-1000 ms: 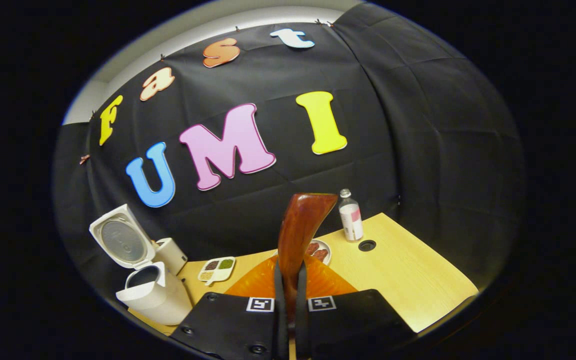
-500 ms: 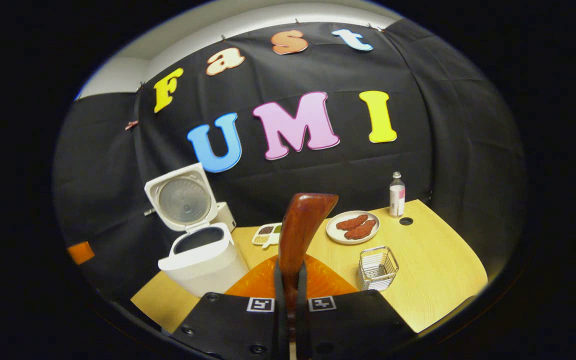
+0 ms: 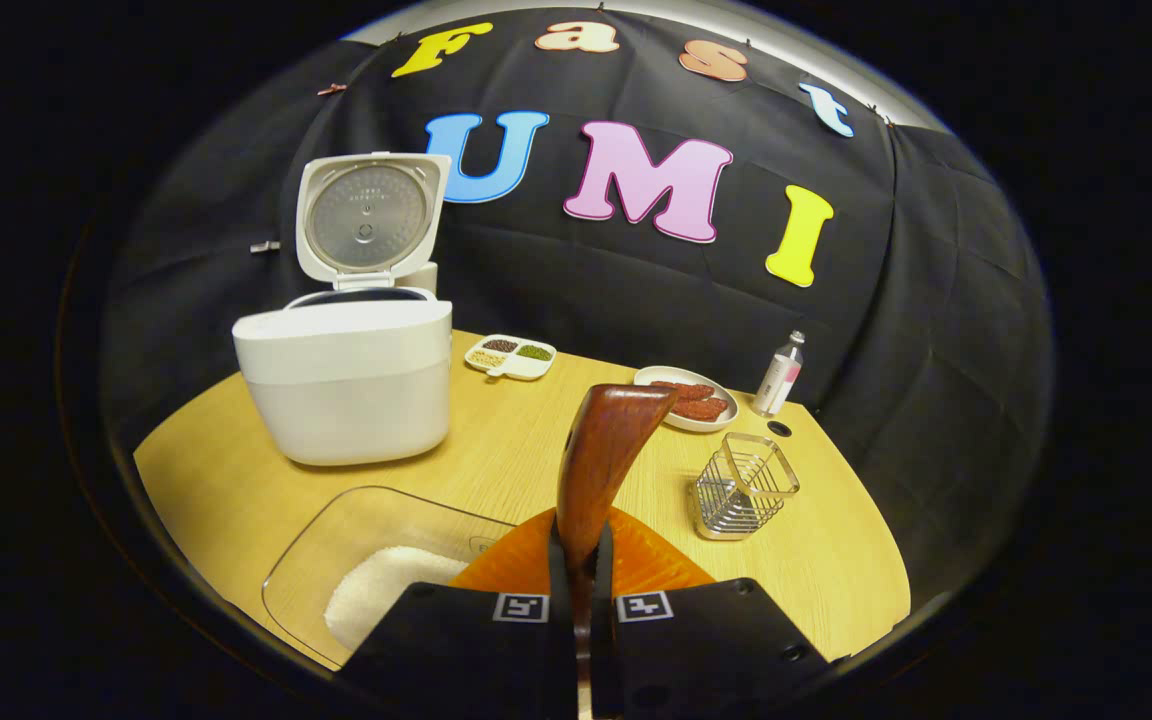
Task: Close the left gripper, press the button to open the rice cooker; take a wooden spoon from the chopstick holder with the right hand, scoop a spoonful of rice and pour it into the rice cooker, then put the wooden spoon back into the chopstick holder.
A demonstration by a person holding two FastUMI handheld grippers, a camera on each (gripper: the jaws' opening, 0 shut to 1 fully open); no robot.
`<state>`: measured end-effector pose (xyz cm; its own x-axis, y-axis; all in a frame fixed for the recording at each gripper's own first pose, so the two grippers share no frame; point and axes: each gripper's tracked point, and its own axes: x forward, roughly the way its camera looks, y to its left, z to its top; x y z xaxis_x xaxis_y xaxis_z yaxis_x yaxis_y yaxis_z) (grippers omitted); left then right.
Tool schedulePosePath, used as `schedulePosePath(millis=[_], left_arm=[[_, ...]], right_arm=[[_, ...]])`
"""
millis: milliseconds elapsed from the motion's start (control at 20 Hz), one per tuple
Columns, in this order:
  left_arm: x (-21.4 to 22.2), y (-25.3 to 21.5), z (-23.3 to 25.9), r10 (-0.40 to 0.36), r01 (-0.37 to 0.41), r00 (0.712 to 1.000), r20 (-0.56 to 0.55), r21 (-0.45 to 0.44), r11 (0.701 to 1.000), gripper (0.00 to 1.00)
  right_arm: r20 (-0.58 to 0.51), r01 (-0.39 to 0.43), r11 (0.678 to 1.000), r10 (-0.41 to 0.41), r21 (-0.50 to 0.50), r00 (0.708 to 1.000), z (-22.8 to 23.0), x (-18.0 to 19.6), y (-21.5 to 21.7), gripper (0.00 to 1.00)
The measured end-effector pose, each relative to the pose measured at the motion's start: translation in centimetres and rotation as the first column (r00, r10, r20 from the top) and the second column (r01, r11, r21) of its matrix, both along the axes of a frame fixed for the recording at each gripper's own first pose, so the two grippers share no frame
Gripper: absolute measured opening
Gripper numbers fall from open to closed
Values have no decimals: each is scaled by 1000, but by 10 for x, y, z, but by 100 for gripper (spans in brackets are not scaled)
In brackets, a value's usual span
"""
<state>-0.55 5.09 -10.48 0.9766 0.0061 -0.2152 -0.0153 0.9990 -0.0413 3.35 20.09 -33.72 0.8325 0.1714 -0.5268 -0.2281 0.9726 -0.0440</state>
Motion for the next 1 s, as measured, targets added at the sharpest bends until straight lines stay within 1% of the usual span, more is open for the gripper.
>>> schedulePosePath(millis=[100, 150, 200, 250, 300, 350, 400, 500, 700, 850, 900, 1000], left_arm=[[1, 7, -4, 4, -4, 1000, -11, -3, 1000, 97], [2, 11, -5, 9, -9, 1000, -15, -4, 1000, 97], [2, 14, -8, 10, -10, 1000, -17, -4, 1000, 97], [2, 16, -8, 11, -11, 1000, -17, -1, 1000, 97], [3, 20, -10, 12, -12, 1000, -18, 2, 1000, 97], [3, 22, -11, 13, -13, 1000, -20, 2, 1000, 97], [4, 23, -10, 14, -14, 1000, -20, -2, 1000, 97], [6, 25, -10, 17, -17, 1000, -18, -5, 1000, 97], [6, 22, -8, 10, -9, 1000, -11, 15, 1000, 97], [4, 16, -6, 4, -4, 1000, -10, 13, 1000, 97], [3, 15, -5, 2, -2, 1000, -13, 11, 1000, 97], [2, 13, -2, -1, 1, 1000, -10, 9, 1000, 97]], right_arm=[[-30, 23, 999, -22, 48, 999, -10, -5, 13, 10], [-59, 39, 995, -33, 96, 998, -14, -7, 21, 10], [-96, 62, 985, -47, 159, 994, -16, -11, 28, 14], [-135, 94, 970, -65, 224, 989, -19, -13, 35, 10], [-171, 139, 950, -93, 281, 981, -20, -13, 36, 10], [-205, 189, 924, -126, 331, 971, -20, -12, 32, 10], [-239, 236, 891, -150, 387, 959, -20, -12, 29, 10], [-299, 307, 817, -174, 488, 938, -21, -15, 24, 10], [-346, 379, 696, -196, 610, 917, -13, -14, 11, 10], [-380, 436, 576, -223, 691, 897, -3, -12, -2, 10], [-388, 449, 551, -231, 704, 892, 0, -12, -6, 10], [-390, 459, 531, -244, 712, 888, 6, -11, -16, 10]])
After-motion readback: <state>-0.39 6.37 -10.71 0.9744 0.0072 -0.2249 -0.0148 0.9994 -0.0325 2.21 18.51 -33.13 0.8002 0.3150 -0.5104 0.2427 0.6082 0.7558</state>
